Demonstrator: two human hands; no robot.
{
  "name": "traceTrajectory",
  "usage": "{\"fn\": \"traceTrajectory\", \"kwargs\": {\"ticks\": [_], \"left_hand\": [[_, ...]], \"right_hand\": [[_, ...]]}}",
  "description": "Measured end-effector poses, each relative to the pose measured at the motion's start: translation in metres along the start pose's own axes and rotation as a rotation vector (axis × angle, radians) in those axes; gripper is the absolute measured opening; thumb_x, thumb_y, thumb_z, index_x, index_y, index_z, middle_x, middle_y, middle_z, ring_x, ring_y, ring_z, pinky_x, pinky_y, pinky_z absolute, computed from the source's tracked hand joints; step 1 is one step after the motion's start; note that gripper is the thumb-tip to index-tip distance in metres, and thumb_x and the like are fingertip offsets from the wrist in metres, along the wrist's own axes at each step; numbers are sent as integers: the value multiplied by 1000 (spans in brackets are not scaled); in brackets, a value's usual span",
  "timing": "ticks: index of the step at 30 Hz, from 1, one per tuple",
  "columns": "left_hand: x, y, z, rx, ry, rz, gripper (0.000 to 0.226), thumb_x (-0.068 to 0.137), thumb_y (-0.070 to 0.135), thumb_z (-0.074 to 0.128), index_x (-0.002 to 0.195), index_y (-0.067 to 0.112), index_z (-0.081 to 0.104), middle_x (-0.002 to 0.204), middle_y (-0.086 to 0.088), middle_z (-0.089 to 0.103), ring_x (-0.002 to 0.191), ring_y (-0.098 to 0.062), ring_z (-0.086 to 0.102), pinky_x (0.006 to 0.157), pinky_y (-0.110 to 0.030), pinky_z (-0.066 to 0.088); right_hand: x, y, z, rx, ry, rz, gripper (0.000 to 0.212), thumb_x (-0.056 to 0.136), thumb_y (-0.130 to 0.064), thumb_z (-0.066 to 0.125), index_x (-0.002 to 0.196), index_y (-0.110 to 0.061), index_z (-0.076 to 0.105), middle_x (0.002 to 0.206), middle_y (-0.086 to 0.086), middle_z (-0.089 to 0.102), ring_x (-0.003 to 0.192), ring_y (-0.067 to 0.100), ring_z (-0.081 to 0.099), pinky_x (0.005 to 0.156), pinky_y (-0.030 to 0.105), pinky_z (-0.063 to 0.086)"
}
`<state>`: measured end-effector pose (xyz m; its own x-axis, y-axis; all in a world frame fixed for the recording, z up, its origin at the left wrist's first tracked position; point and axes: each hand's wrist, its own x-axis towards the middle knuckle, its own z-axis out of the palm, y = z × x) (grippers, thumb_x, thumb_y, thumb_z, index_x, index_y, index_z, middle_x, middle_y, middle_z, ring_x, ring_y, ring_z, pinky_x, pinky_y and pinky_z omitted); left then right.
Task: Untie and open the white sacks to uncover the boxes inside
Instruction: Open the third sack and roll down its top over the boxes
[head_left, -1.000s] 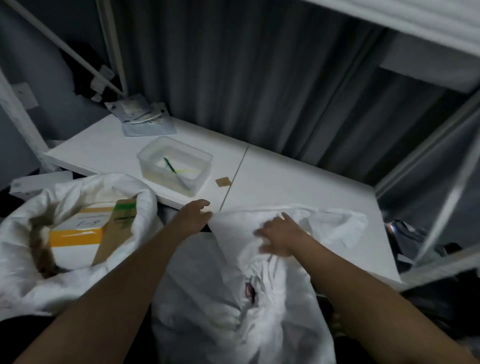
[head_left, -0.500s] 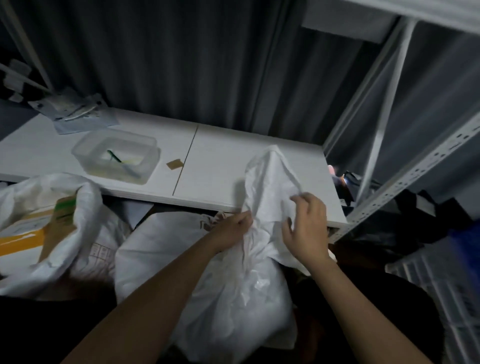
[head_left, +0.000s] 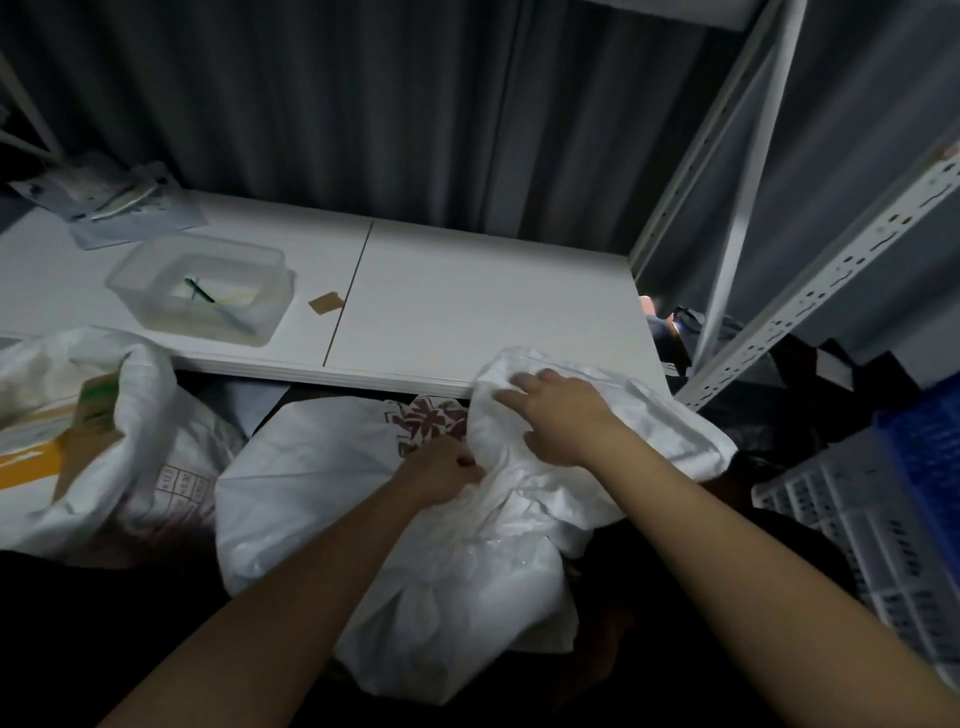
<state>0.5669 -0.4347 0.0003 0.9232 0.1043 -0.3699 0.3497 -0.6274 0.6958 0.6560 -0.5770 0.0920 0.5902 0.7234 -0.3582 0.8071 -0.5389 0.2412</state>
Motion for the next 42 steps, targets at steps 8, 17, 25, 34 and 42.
{"fn": "traceTrajectory", "kwargs": {"ticks": [8,17,25,34,42], "left_hand": [[-27,1,-40,-36,123,14,27,77,29,78,90,5,75,79,1,67,75,-10,62,64,-21,40],[-79,23,-195,-513,802,18,17,87,22,67,97,8,70,89,-3,66,80,-13,58,70,-21,44],[-95,0,-221,-300,949,-225,19,89,19,53,82,4,61,91,-16,63,94,-36,60,75,-39,45],[-78,119,-214,375,603,505,46,101,15,37,147,17,32,155,-2,27,145,-17,17,118,-32,13],[-38,186,-209,1203,-15,57,47,99,35,32,145,24,33,150,7,34,144,-15,19,113,-53,-15]], "right_hand": [[6,8,28,34,30,-82,56,96,-23,49,148,-31,28,124,8,58,112,28,56,82,33,44],[-25,71,-97,17,1012,152,15,64,-3,78,74,-11,70,64,8,61,58,32,58,61,34,45],[-12,43,-116,123,1182,43,16,68,0,78,80,-10,73,70,8,62,63,32,56,66,36,45],[-28,4,-89,14,1318,-326,17,81,0,60,89,-7,74,72,8,58,68,25,52,89,44,50],[-60,13,-76,-77,1328,-436,14,90,-3,60,94,-8,72,75,8,59,71,23,49,89,39,46]]}}
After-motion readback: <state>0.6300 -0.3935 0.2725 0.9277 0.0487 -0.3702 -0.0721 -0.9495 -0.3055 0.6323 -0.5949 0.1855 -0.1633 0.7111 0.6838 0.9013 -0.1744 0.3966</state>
